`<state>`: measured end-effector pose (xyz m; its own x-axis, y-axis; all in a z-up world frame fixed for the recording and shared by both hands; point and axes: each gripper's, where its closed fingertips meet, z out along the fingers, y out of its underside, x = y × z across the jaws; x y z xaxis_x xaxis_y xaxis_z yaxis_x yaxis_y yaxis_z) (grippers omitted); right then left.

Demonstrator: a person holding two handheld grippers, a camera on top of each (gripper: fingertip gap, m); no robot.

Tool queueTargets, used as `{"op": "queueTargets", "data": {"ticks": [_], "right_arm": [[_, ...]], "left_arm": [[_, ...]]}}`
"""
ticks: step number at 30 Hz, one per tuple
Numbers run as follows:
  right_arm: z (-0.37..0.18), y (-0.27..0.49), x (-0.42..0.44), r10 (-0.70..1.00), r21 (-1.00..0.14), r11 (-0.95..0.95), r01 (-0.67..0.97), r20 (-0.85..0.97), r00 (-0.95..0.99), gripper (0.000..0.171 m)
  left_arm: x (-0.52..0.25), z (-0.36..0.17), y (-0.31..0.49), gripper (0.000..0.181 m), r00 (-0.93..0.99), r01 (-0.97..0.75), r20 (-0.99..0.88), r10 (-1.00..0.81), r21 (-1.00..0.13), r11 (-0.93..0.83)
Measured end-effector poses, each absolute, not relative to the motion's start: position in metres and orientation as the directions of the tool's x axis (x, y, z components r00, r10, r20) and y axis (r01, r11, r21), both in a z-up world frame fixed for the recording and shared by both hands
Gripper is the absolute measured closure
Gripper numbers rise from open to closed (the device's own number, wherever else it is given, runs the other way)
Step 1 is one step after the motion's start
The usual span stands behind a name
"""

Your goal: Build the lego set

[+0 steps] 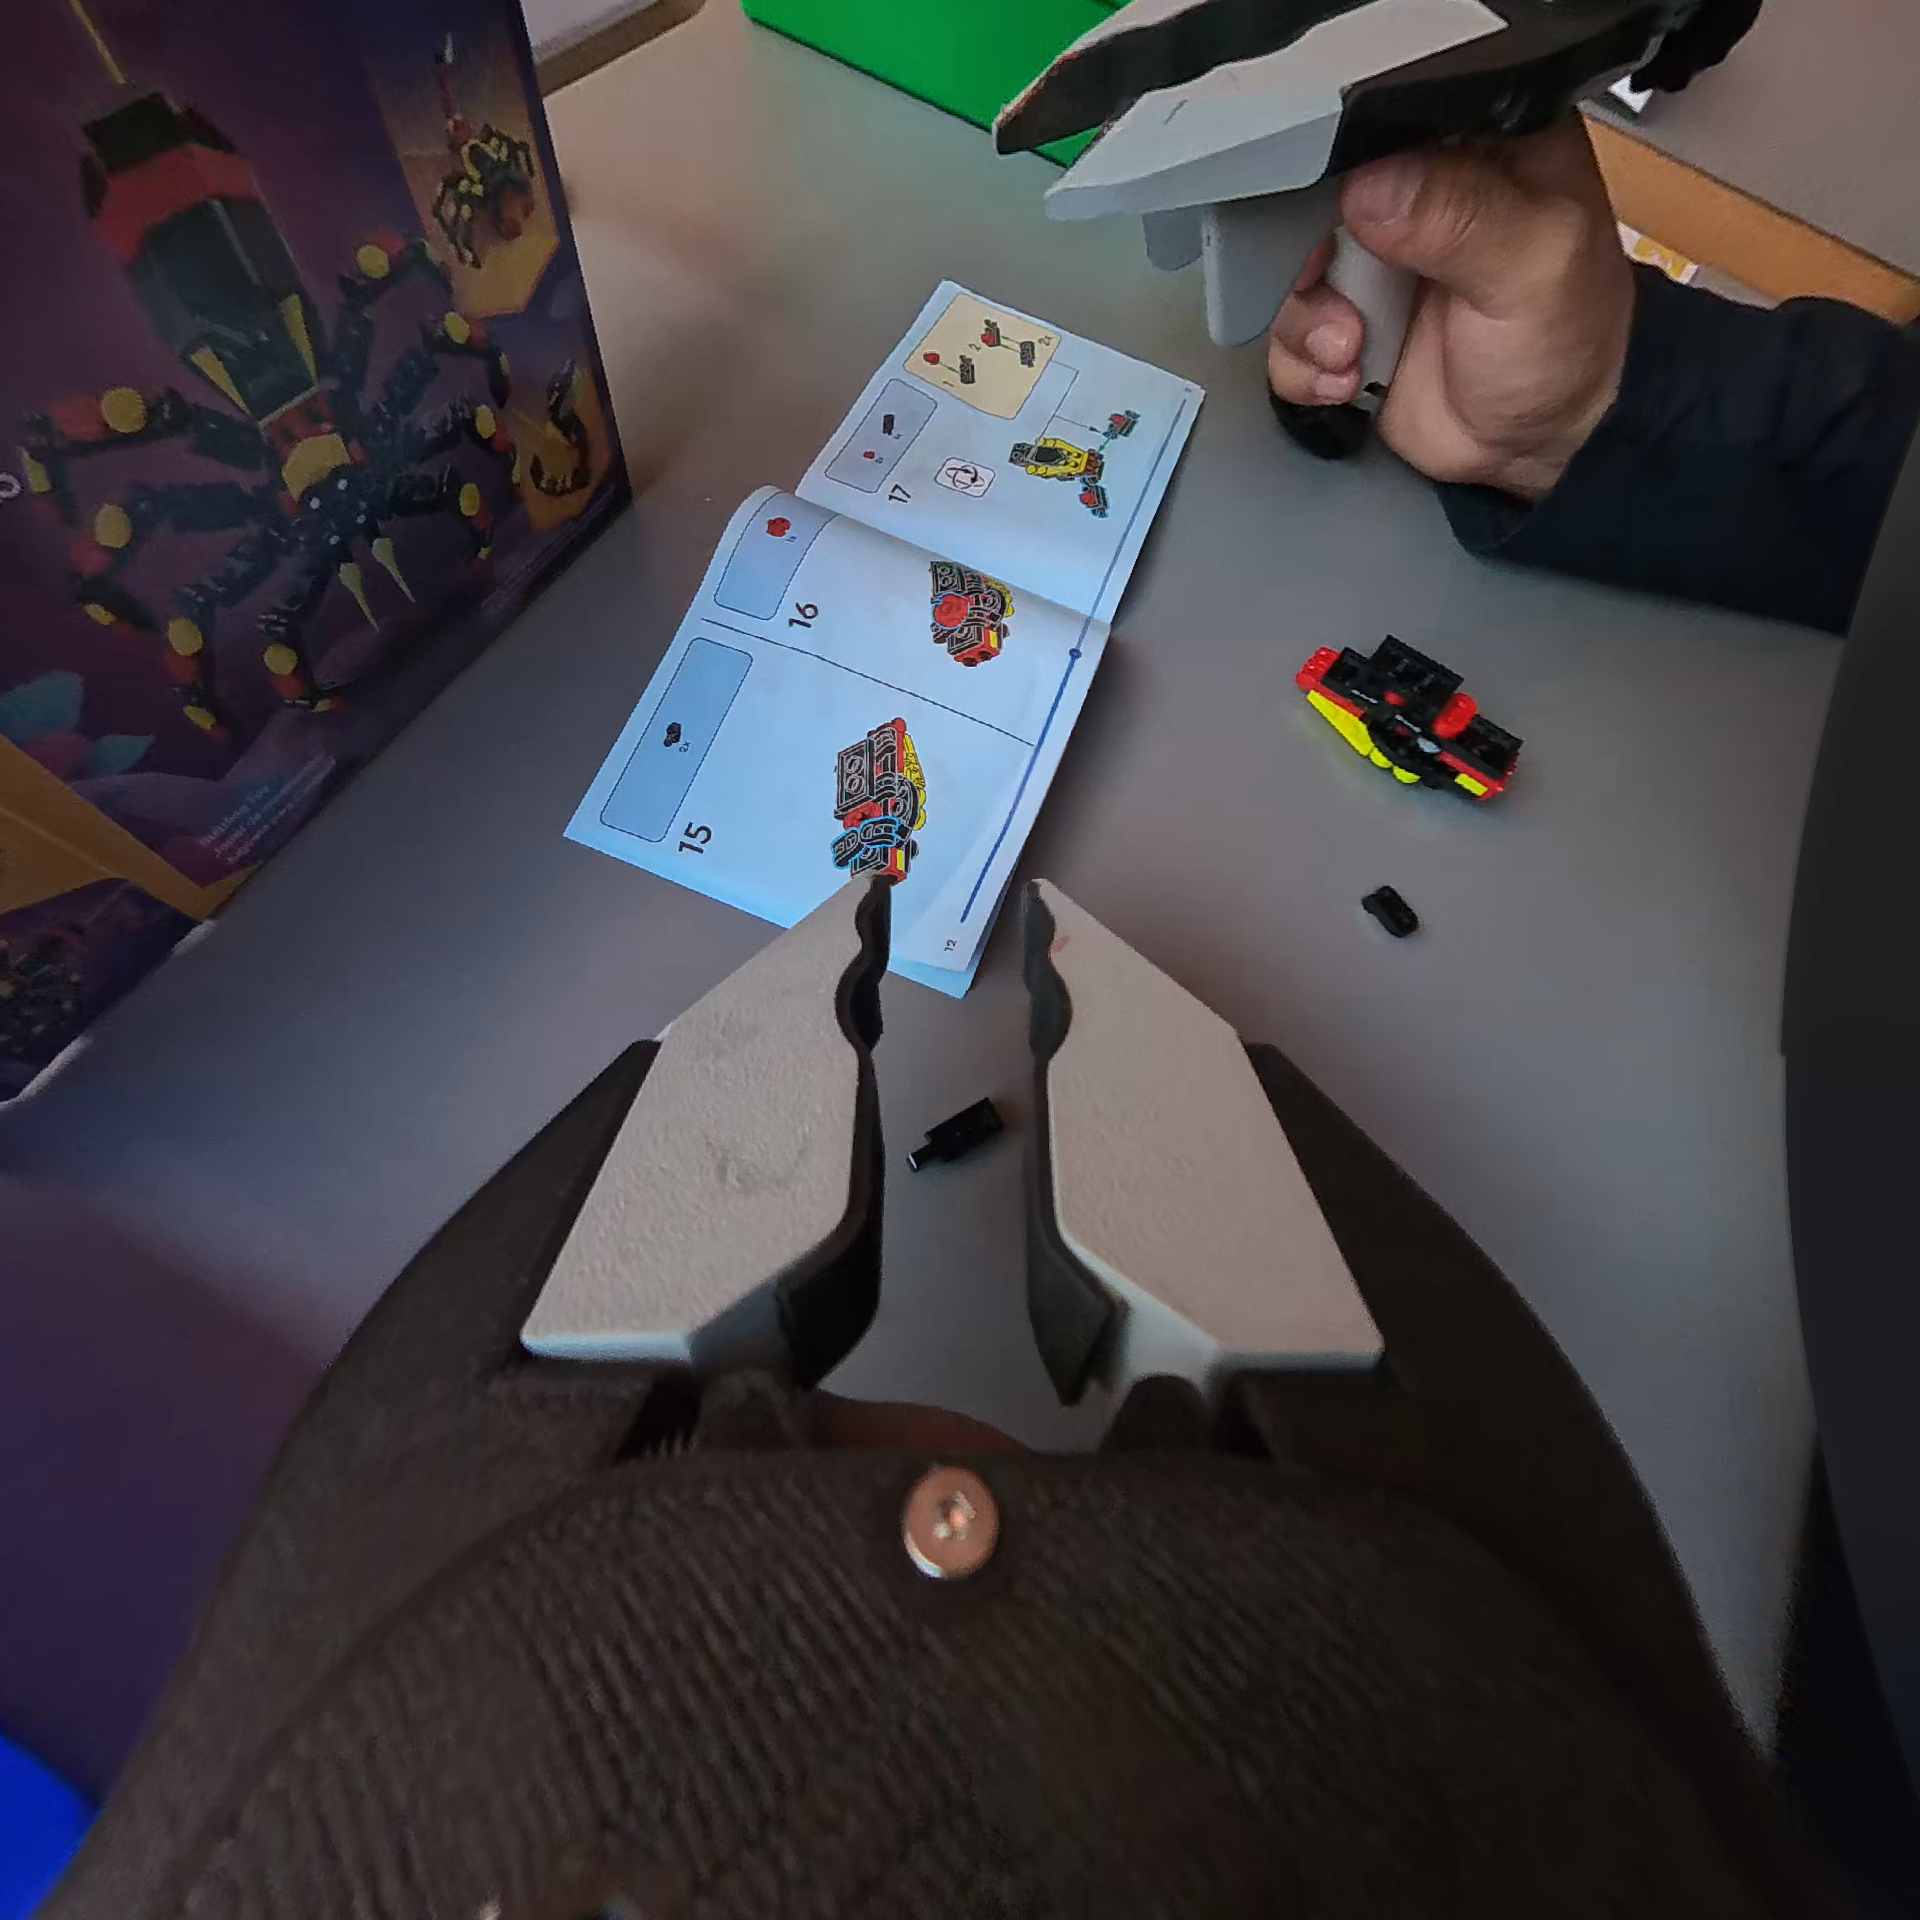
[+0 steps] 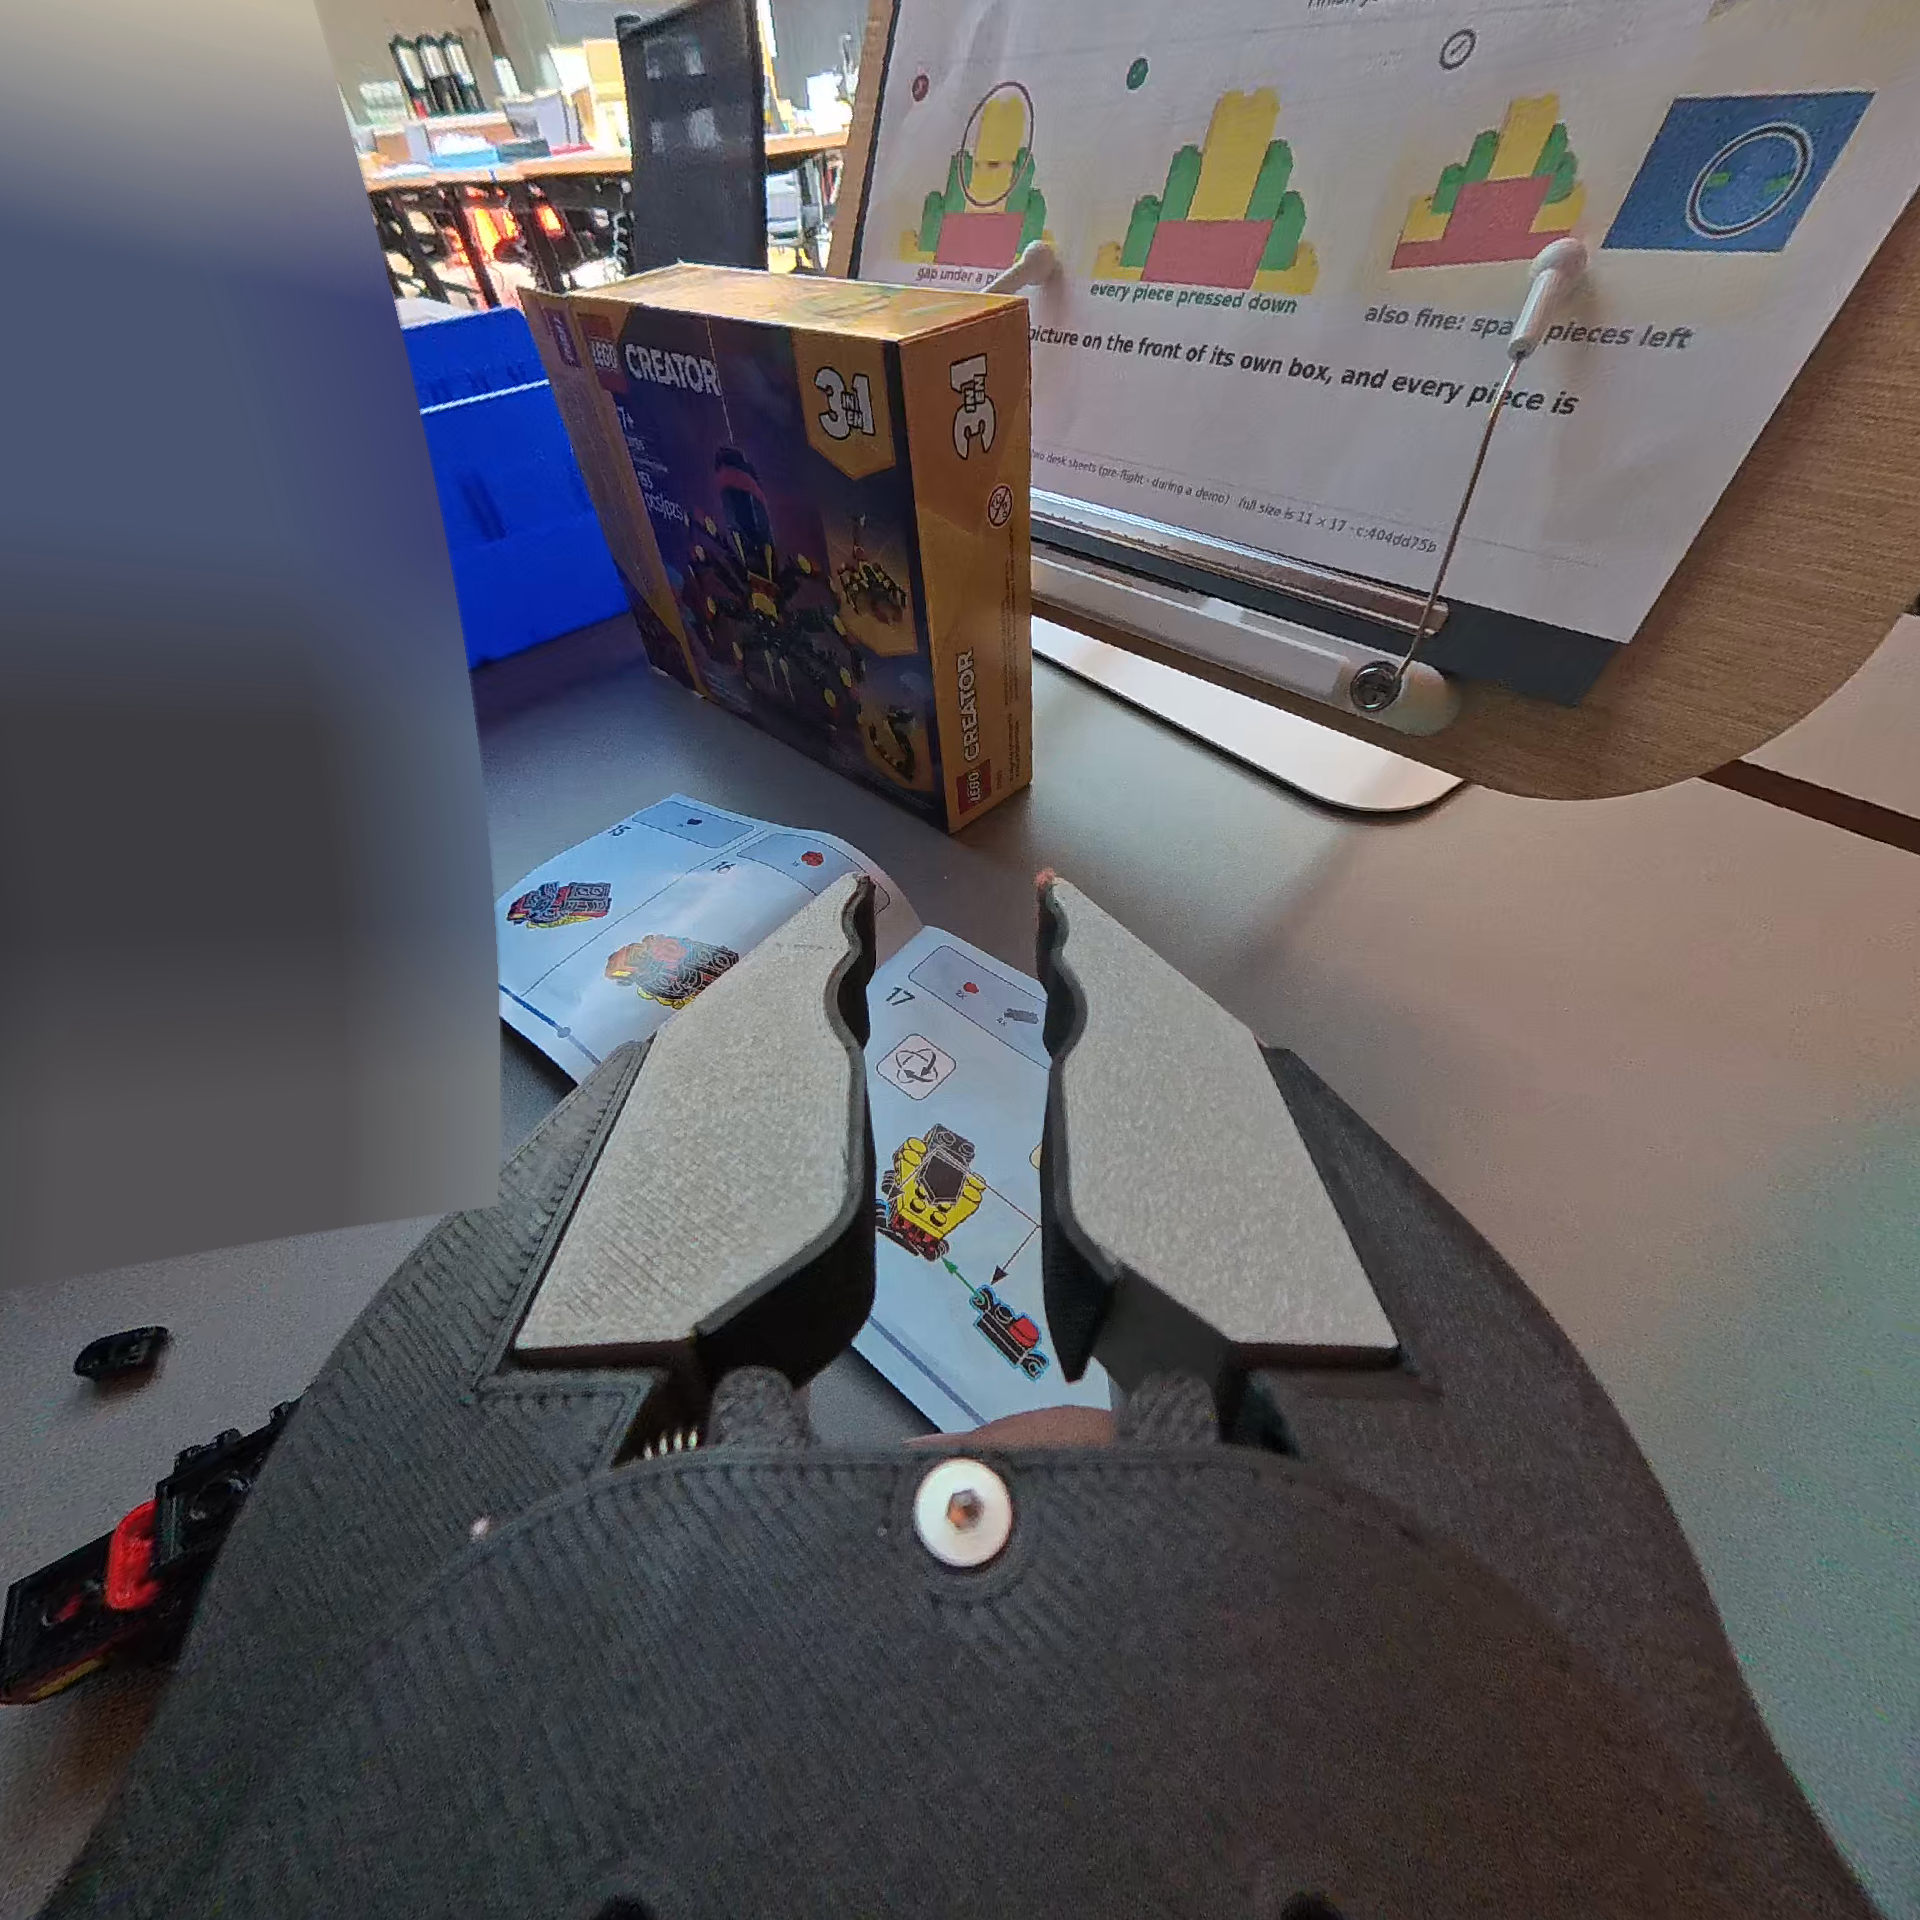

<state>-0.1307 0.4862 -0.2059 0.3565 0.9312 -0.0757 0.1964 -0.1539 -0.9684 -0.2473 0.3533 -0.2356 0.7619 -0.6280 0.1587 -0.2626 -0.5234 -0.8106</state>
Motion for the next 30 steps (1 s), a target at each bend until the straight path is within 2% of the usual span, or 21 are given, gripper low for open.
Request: {"op": "queueTargets", "data": {"ticks": [11, 20, 24, 30], "right_arm": [[-0.206, 0.485, -0.131, 0.933, -0.968, -0.151, 0.202, -0.072, 0.352, 0.145], [-0.208, 0.485, -0.133, 0.935, -0.965, -0.148, 0.218, -0.065, 0.347, 0.147], [-0.208, 0.485, -0.133, 0.936, -0.965, -0.149, 0.217, -0.067, 0.347, 0.147], [-0.208, 0.484, -0.133, 0.936, -0.965, -0.146, 0.218, -0.064, 0.346, 0.147]], "left_arm": [[-0.256, -0.233, 0.362, 0.159, 0.813, -0.185, 0.191, -0.55, -0.81, -0.556], [-0.249, -0.237, 0.357, 0.153, 0.8, -0.222, 0.17, -0.575, -0.806, -0.549], [-0.249, -0.244, 0.357, 0.16, 0.808, -0.272, 0.117, -0.577, -0.795, -0.542], [-0.247, -0.248, 0.357, 0.16, 0.806, -0.311, 0.075, -0.587, -0.789, -0.529]]}}
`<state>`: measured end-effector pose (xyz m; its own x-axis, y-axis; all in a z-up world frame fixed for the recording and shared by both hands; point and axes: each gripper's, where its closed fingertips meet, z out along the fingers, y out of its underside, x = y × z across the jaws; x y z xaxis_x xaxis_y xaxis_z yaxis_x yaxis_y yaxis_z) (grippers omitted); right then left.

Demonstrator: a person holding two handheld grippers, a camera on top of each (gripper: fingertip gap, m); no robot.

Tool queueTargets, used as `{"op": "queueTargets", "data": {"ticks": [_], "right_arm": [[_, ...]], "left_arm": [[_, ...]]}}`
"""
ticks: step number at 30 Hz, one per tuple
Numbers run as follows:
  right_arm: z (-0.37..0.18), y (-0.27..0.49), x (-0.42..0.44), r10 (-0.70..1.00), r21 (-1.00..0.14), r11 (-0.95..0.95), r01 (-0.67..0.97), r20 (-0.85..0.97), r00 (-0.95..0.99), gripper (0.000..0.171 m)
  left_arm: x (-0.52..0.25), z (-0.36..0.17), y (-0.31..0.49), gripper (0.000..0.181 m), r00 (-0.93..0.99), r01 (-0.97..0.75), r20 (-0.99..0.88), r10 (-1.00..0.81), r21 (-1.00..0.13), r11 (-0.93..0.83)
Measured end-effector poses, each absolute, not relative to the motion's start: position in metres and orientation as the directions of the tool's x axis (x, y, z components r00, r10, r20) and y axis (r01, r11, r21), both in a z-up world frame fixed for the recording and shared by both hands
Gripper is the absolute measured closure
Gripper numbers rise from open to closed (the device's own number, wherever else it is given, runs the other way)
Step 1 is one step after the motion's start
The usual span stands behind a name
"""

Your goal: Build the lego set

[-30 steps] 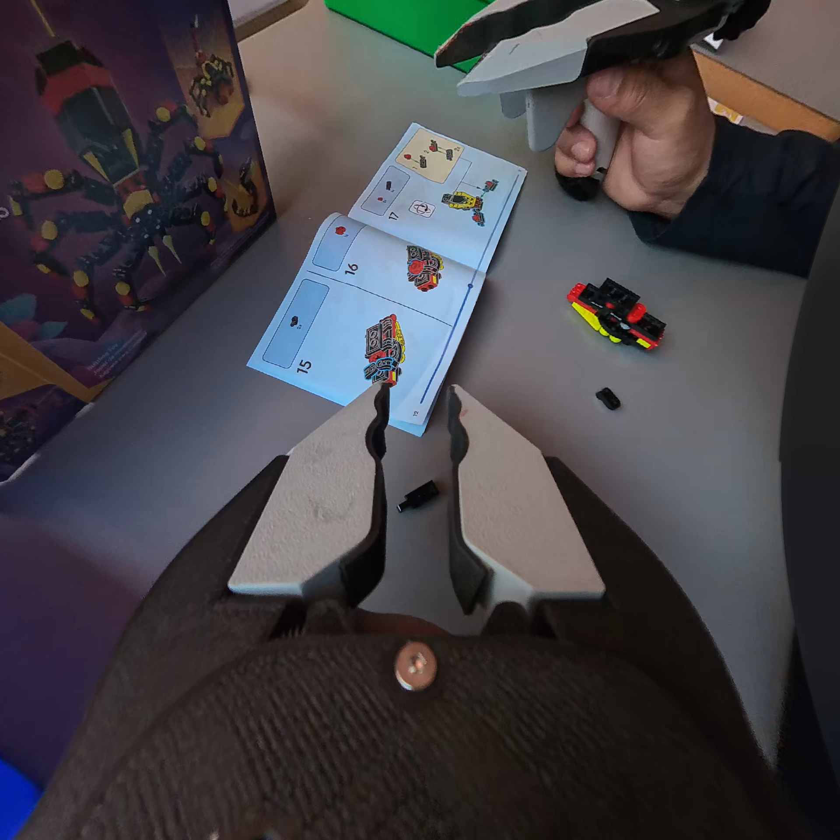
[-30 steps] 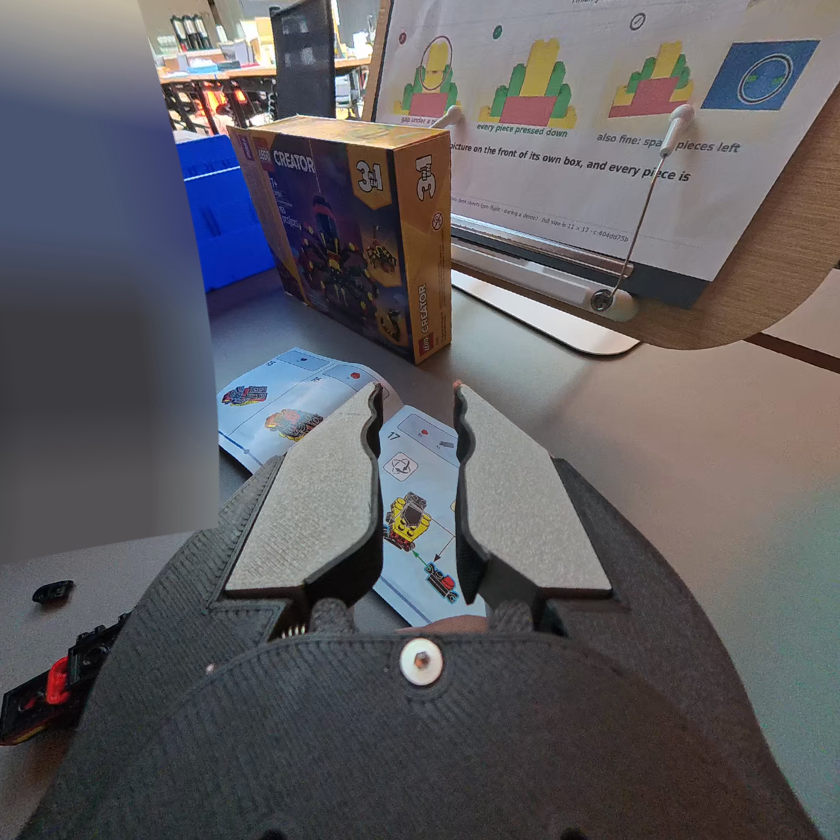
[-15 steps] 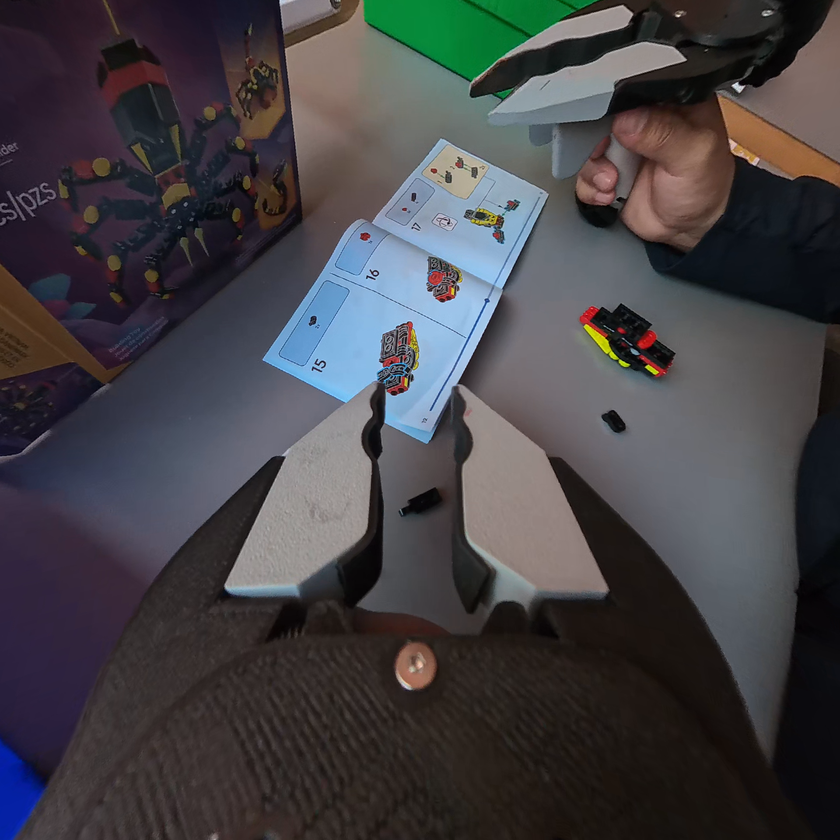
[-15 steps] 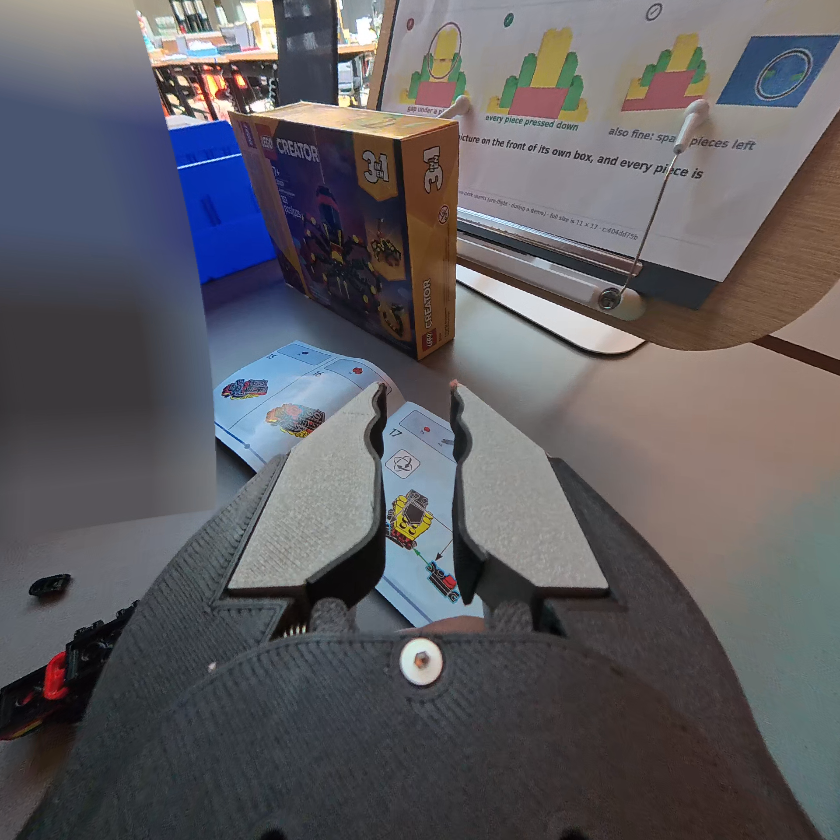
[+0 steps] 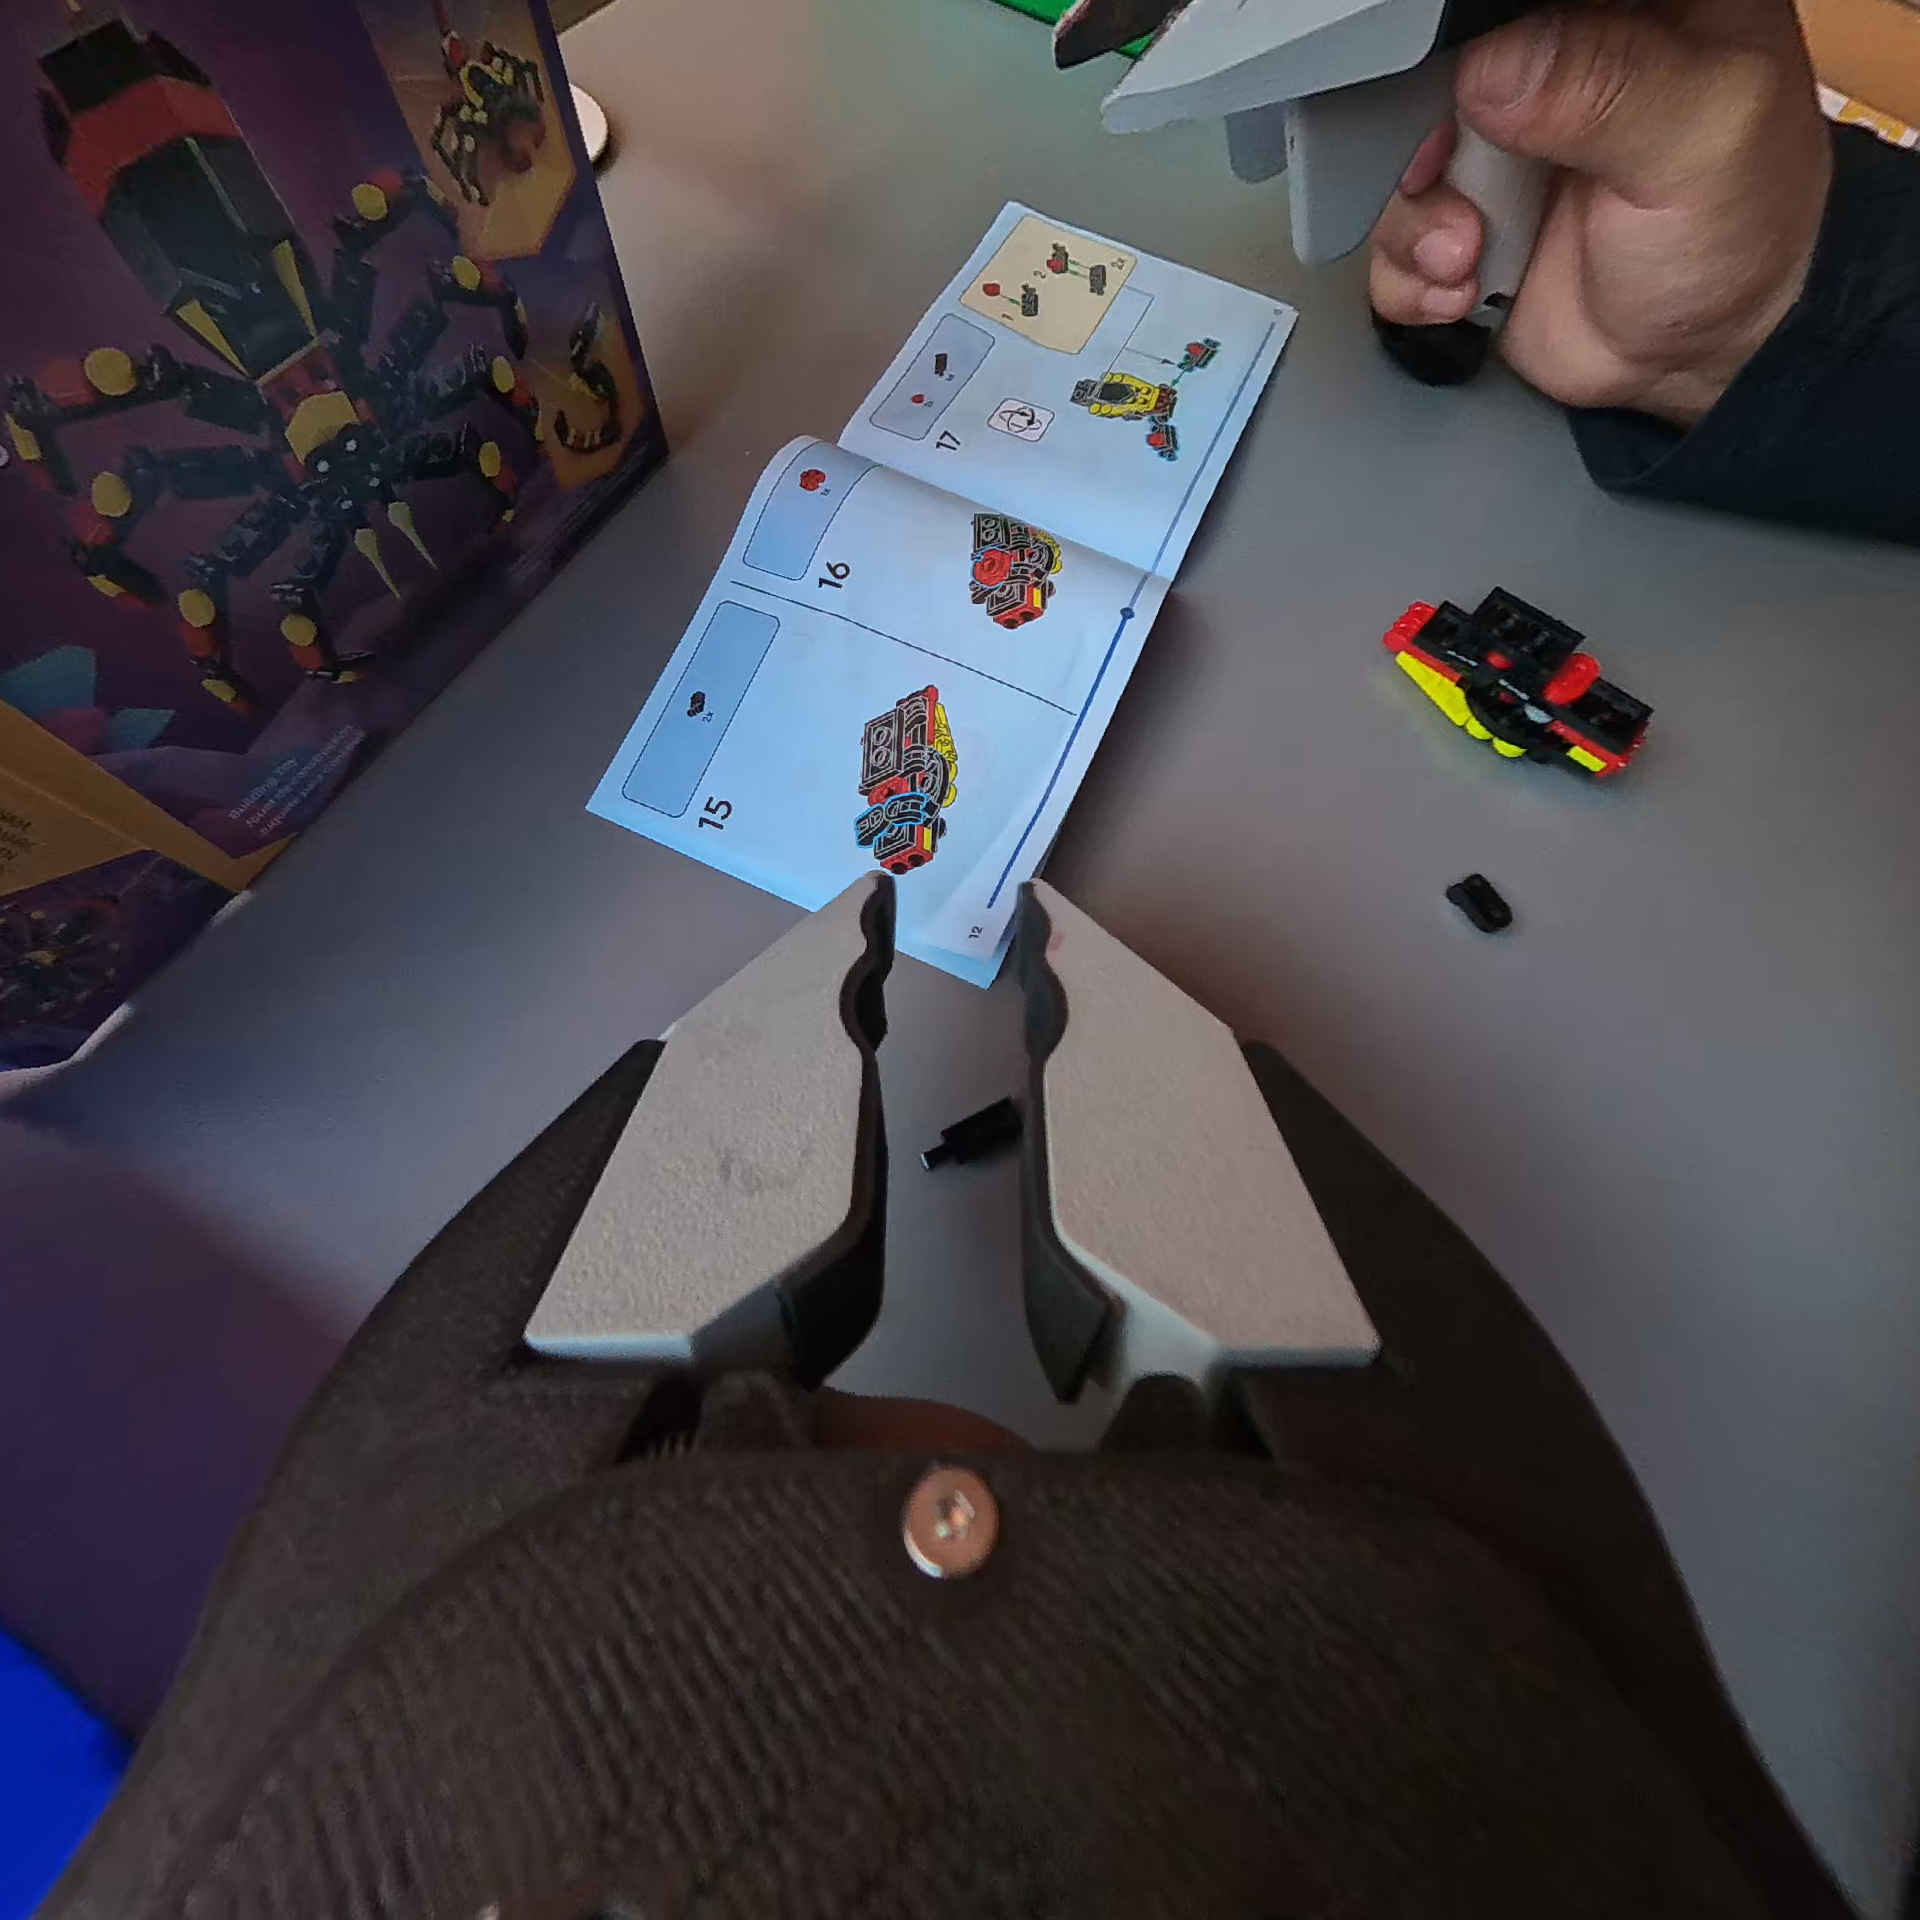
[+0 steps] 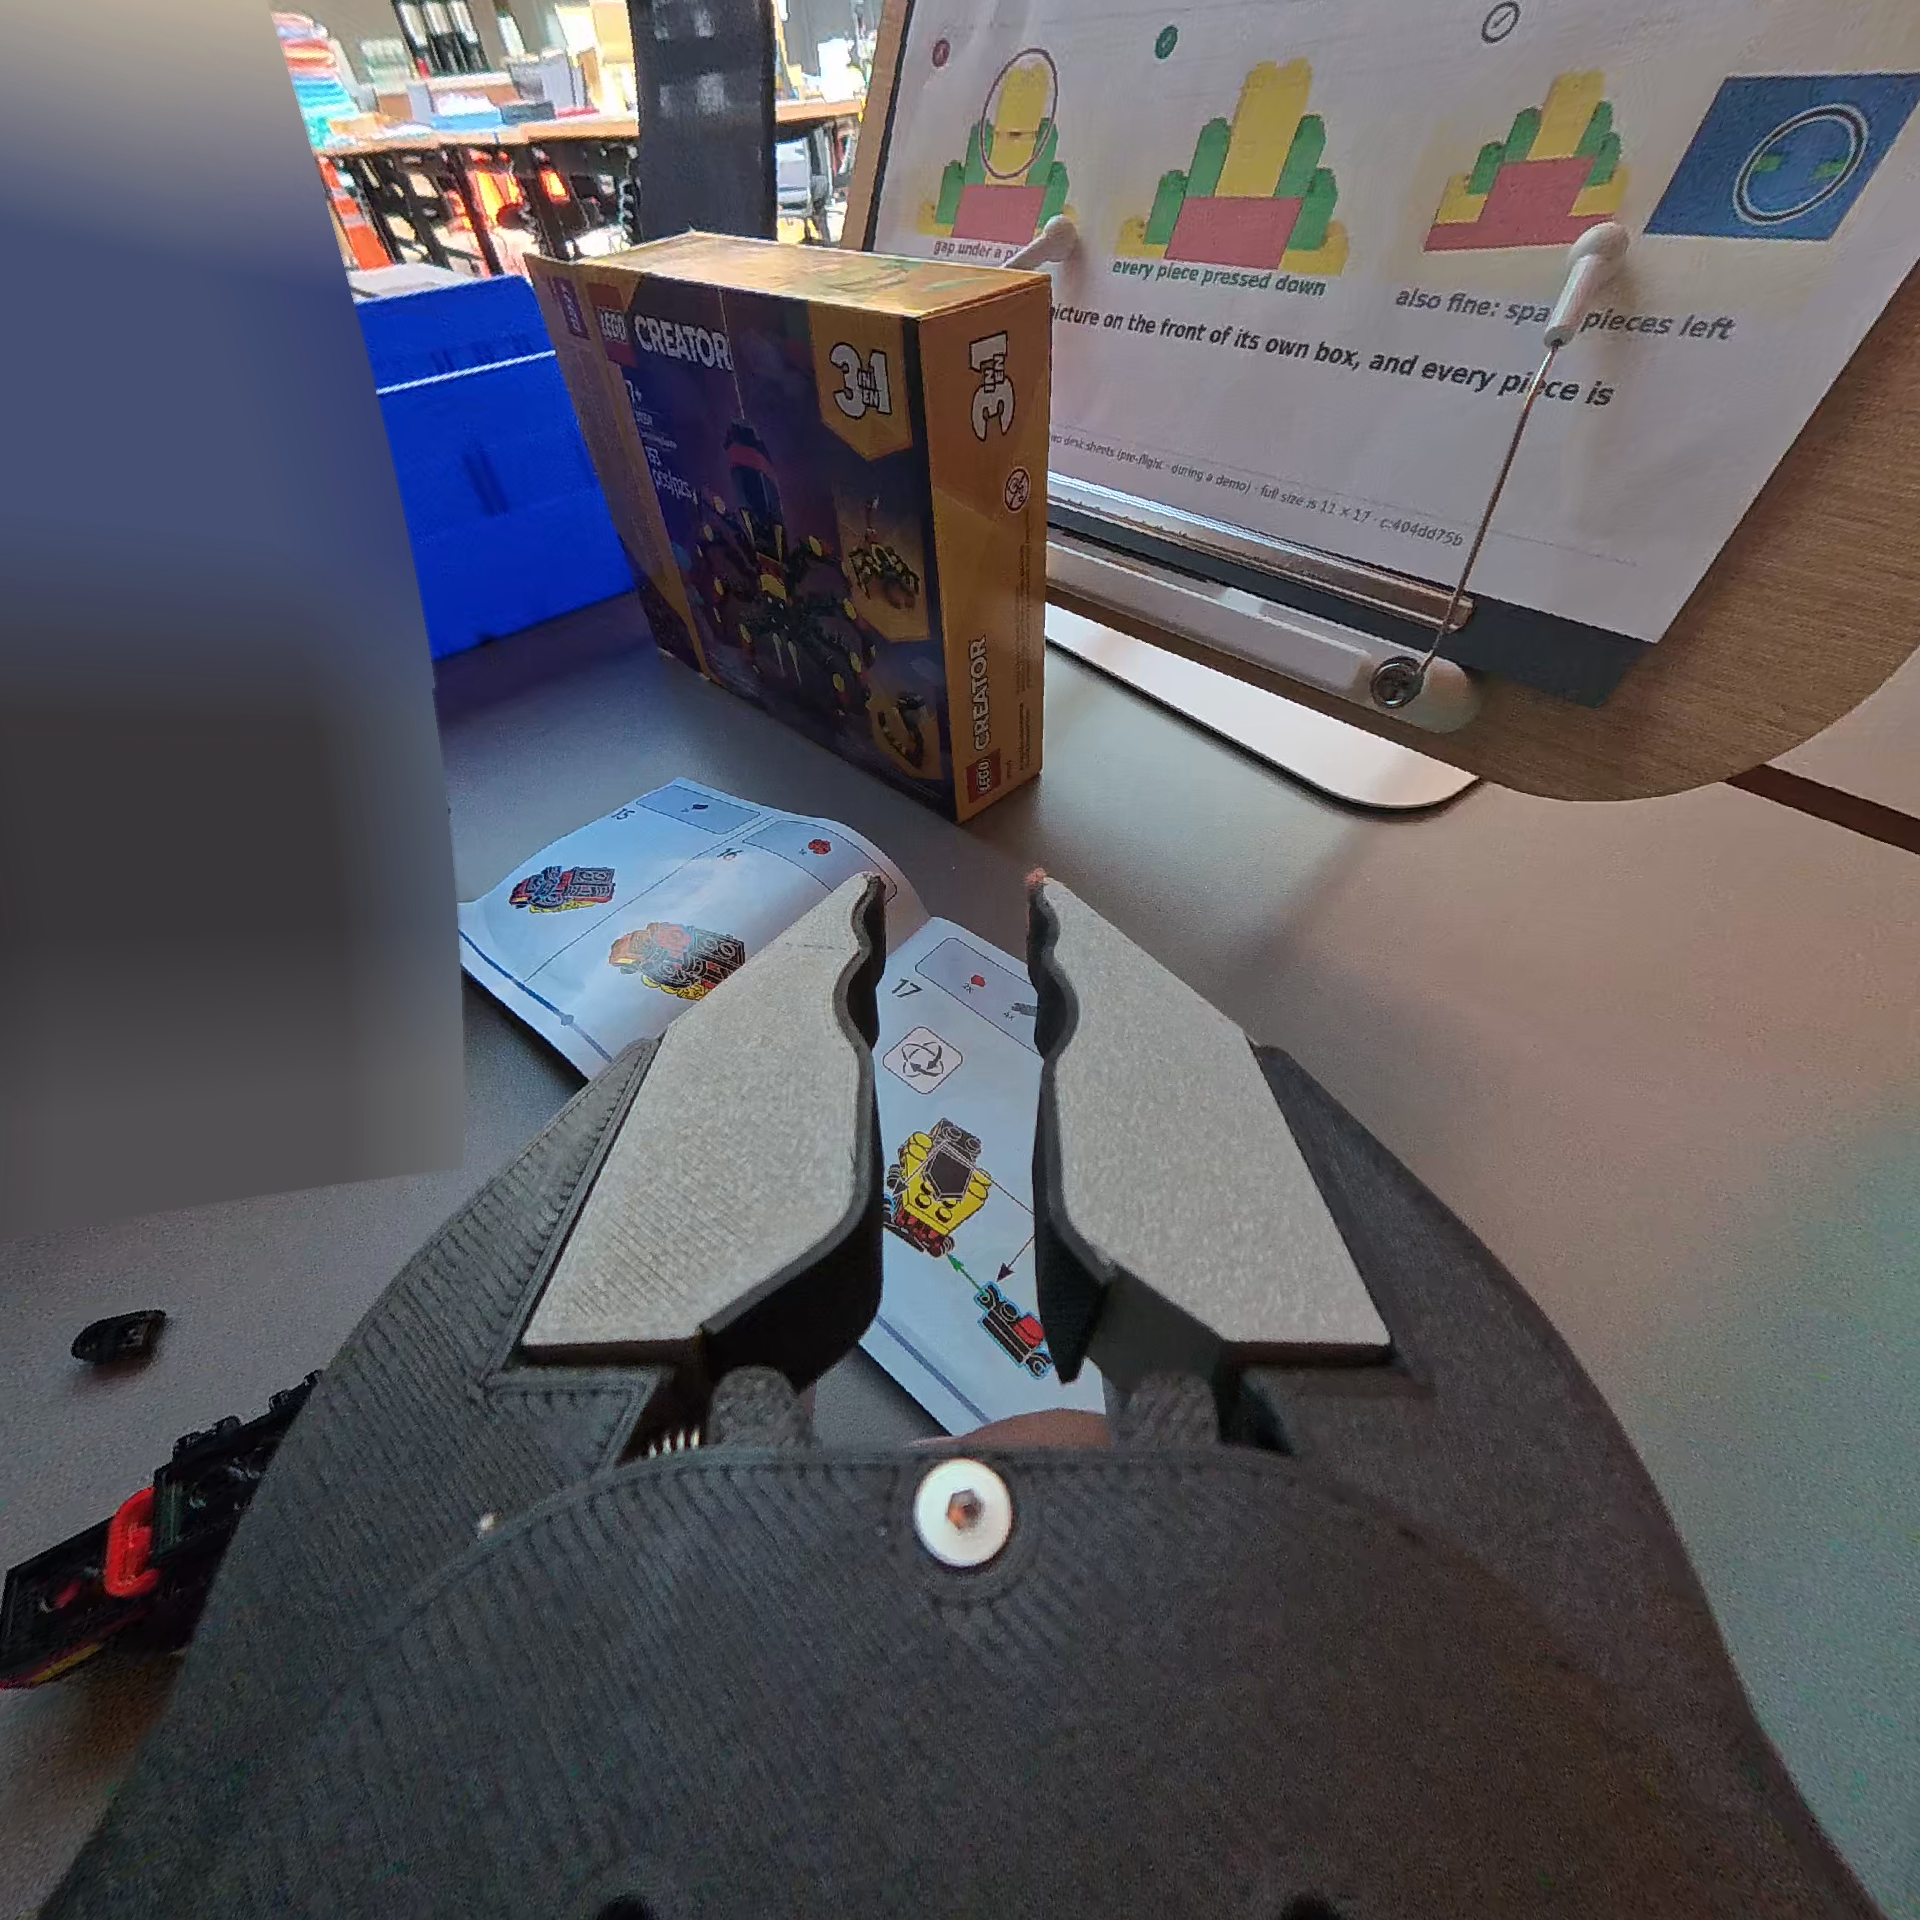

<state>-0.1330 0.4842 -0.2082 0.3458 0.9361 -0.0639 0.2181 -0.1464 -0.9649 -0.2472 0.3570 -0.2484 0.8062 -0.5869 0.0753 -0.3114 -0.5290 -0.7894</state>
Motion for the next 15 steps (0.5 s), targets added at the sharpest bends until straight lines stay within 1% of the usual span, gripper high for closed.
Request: {"op": "queueTargets", "data": {"ticks": [4, 9, 15], "right_arm": [[-0.2085, 0.484, -0.1331, 0.937, -0.965, -0.148, 0.219, -0.065, 0.343, 0.147], [-0.2085, 0.4837, -0.1332, 0.938, -0.965, -0.147, 0.218, -0.066, 0.341, 0.148], [-0.2075, 0.4839, -0.1324, 0.937, -0.967, -0.148, 0.21, -0.069, 0.343, 0.149]], "left_arm": [[-0.2467, -0.2486, 0.3566, 0.157, 0.802, -0.315, 0.076, -0.592, -0.79, -0.527], [-0.2494, -0.2507, 0.3577, 0.158, 0.804, -0.346, 0.033, -0.593, -0.786, -0.513], [-0.2485, -0.2528, 0.357, 0.156, 0.801, -0.349, 0.039, -0.597, -0.781, -0.518]]}}
